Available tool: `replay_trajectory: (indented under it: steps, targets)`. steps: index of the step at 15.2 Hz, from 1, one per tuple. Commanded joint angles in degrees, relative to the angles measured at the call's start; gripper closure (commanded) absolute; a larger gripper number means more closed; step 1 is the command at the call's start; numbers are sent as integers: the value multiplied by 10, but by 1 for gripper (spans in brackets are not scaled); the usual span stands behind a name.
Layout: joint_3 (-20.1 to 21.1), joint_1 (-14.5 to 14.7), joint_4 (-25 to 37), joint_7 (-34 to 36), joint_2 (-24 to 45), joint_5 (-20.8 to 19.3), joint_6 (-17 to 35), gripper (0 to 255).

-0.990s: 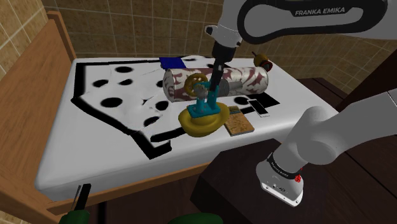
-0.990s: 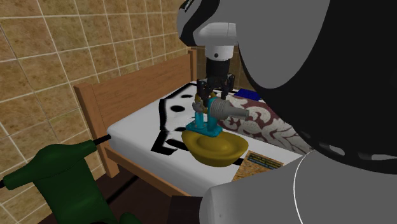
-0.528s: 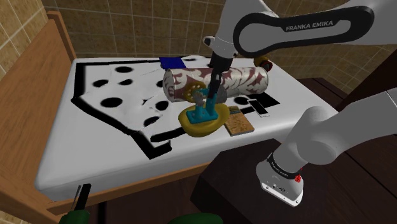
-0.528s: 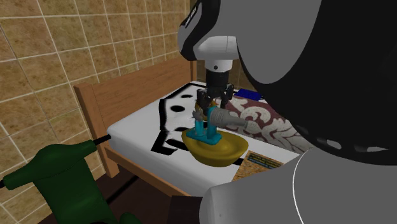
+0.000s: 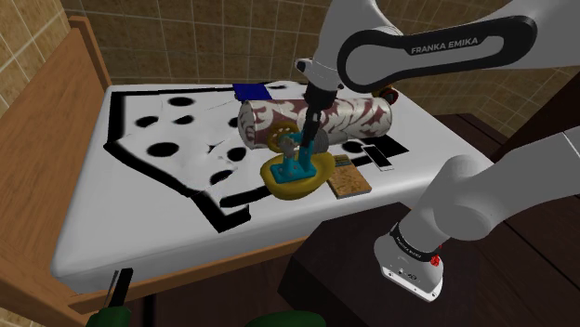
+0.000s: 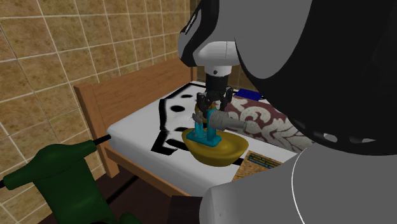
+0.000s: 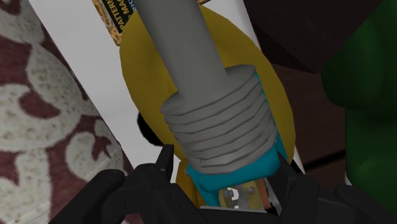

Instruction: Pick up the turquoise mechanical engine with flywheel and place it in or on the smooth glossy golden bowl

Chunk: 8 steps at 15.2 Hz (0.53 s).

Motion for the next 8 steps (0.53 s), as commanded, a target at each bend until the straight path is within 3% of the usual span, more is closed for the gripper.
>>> replay_trajectory:
  steps: [1, 3, 4, 8]
  targets:
    - [0, 0, -5, 0, 3, 0, 1, 255]
    - [0, 0, -5, 0, 3, 0, 1, 255]
    - [0, -1, -5, 0, 1, 0, -2, 0]
    - [0, 0, -3, 0, 1, 0, -3, 0]
